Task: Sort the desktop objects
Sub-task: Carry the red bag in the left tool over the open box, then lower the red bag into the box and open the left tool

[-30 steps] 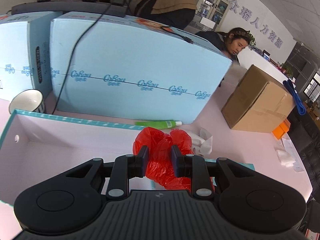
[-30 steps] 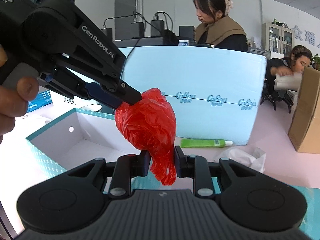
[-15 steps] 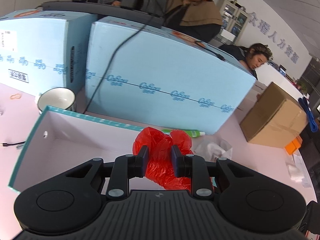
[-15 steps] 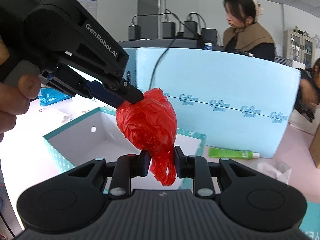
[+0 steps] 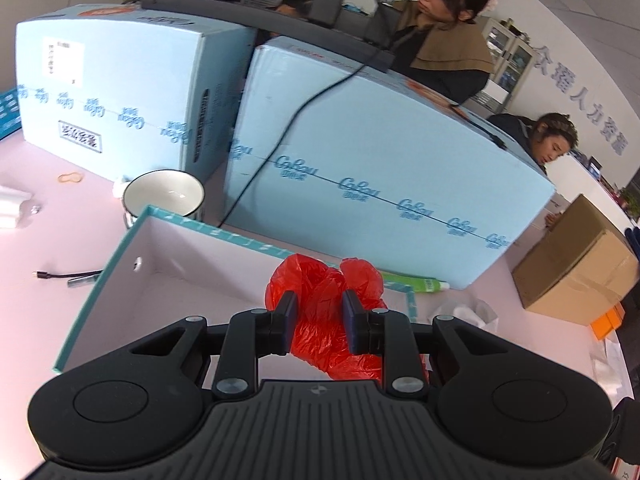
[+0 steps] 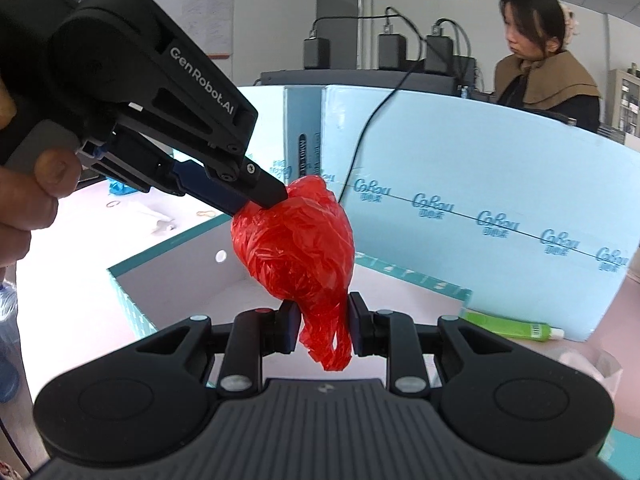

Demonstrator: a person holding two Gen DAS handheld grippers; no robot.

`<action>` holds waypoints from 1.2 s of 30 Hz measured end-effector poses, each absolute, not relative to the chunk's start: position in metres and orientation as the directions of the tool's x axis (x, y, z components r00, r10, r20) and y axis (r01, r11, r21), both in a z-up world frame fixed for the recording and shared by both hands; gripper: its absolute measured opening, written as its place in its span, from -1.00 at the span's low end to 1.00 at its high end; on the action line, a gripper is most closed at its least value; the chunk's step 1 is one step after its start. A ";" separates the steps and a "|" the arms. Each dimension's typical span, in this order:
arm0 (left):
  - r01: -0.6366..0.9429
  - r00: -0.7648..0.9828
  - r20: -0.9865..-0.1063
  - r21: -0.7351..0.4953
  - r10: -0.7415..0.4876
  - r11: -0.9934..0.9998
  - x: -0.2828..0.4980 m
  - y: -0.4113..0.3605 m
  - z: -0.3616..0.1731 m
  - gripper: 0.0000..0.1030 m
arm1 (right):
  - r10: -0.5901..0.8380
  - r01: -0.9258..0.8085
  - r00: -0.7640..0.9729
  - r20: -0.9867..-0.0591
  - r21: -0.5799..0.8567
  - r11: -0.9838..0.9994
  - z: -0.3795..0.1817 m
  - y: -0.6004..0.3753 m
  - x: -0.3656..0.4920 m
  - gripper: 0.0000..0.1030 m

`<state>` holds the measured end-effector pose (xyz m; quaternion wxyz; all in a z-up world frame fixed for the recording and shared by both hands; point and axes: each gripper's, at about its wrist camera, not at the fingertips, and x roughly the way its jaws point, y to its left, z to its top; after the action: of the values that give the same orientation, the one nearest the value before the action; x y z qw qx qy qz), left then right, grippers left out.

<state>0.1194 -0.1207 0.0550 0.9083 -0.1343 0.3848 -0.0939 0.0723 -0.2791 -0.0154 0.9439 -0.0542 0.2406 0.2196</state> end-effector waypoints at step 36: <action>-0.130 0.613 -0.770 -0.318 -0.176 0.939 0.126 -0.062 0.007 -0.60 | 0.425 -0.533 0.673 -0.606 0.002 0.846 -0.044 -0.232 0.110 -0.47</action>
<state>0.1259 -0.0623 0.0065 0.8811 -0.1741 0.4395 -0.0129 0.1105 -0.2316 -0.0437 0.9103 -0.0877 0.3074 0.2629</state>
